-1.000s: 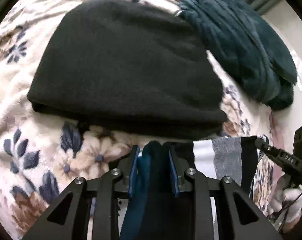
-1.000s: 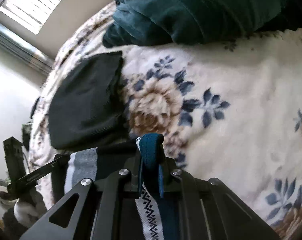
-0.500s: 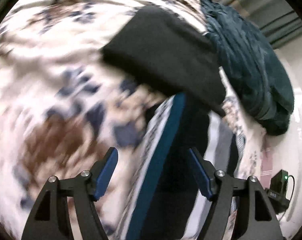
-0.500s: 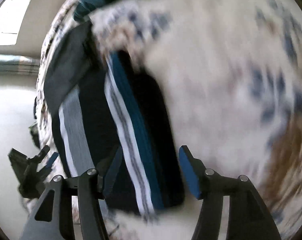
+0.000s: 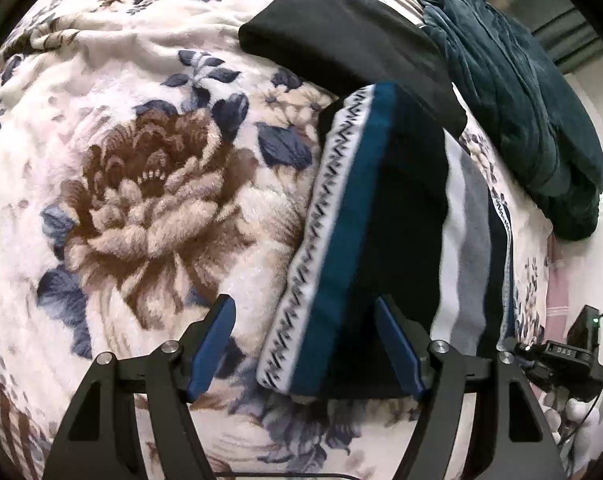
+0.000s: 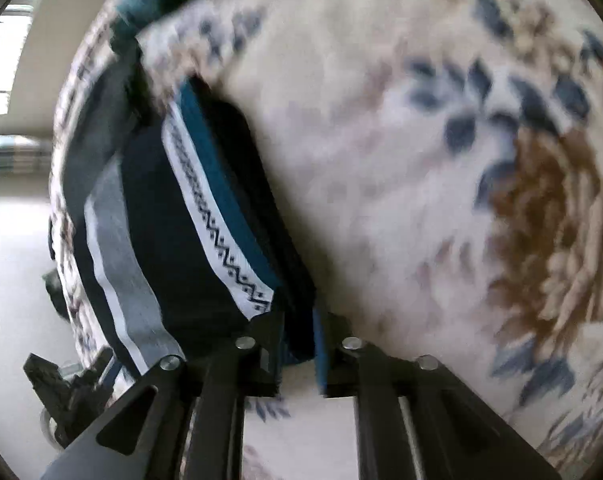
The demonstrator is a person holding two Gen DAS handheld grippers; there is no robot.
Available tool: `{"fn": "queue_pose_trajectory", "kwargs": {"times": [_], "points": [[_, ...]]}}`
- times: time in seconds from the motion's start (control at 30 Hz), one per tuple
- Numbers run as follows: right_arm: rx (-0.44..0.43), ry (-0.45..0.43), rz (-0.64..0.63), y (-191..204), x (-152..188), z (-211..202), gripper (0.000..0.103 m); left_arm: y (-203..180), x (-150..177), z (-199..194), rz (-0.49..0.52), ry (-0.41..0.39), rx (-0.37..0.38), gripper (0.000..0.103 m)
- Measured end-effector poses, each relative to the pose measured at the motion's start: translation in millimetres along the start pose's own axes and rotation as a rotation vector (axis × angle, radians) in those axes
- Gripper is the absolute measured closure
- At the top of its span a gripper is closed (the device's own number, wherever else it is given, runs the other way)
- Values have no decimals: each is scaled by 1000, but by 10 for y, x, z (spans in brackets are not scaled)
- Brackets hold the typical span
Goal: Fold small clothes
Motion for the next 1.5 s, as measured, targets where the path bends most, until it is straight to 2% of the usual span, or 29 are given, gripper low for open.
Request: {"fn": "queue_pose_trajectory", "kwargs": {"times": [0.03,0.1,0.13,0.2,0.3,0.33,0.4,0.43,0.53,0.57,0.6,0.67,0.73,0.77,0.83,0.87,0.9,0.93,0.97,1.0,1.03,1.1,1.13,1.2,1.27,1.37,1.43,1.5], "points": [[3,15,44,-52,64,-7,70,-13,16,-25,5,-6,-7,33],[-22,-19,134,-139,212,-108,60,-9,72,-71,11,-16,-38,33],[-10,-50,171,-177,302,-165,58,1,105,-77,4,-14,-46,33],[-59,-65,210,-149,452,-158,53,31,189,-65,-17,-1,-46,33],[-285,33,330,32,643,185,53,103,337,-16,-53,31,-64,33],[-388,92,398,111,678,386,52,112,382,-2,-64,41,-63,33],[-513,135,524,207,718,675,51,141,454,7,-96,49,-56,33],[-544,132,573,223,714,752,51,148,484,7,-112,52,-46,33],[-554,108,627,237,657,875,52,153,537,-21,-133,47,-45,33],[-563,75,652,231,642,865,63,152,560,-40,-136,47,-43,33],[-555,41,656,235,630,829,83,152,584,-65,-142,46,-44,33],[-579,-38,557,398,590,647,86,163,599,-129,-159,35,-25,33],[-633,-112,374,602,551,390,86,191,586,-195,-178,17,-15,33],[-627,-157,242,721,557,243,86,230,587,-224,-184,8,-19,33],[-619,-179,103,816,611,170,86,357,619,-275,-199,0,-29,33],[-601,-153,91,750,640,246,86,402,627,-271,-210,2,-28,33],[-539,-131,95,640,655,337,85,419,629,-266,-219,4,-25,33],[-441,-108,103,479,676,465,84,464,636,-263,-231,7,-21,33],[-340,-94,107,321,699,553,66,505,637,-261,-239,11,-19,33],[-294,-89,106,246,702,570,51,513,629,-271,-241,11,-16,33],[-301,-99,107,198,724,515,51,511,613,-283,-239,6,-8,33],[-319,-109,130,159,737,364,36,458,535,-288,-219,-16,16,33],[-371,-111,152,174,764,314,31,432,473,-289,-200,-37,37,33],[-462,-88,183,192,766,305,11,389,342,-235,-178,-63,80,33],[-529,-51,189,181,803,372,10,341,214,-74,-184,-41,183,33],[-607,-52,177,308,715,568,10,195,88,312,-207,54,415,32],[-642,-96,151,430,612,625,9,139,33,540,-168,82,434,30],[-678,-133,127,558,525,653,9,56,2,715,-138,111,490,21]]}}
Point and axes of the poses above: each gripper's, at about its wrist camera, not at the fingertips, and z roughly the way its jaws point, y to its left, x to its underside, the point moved 6 cm from there along z, roughly the way its jaws point, and after that the axes turned 1 degree about -x, right-handed, at the moved point
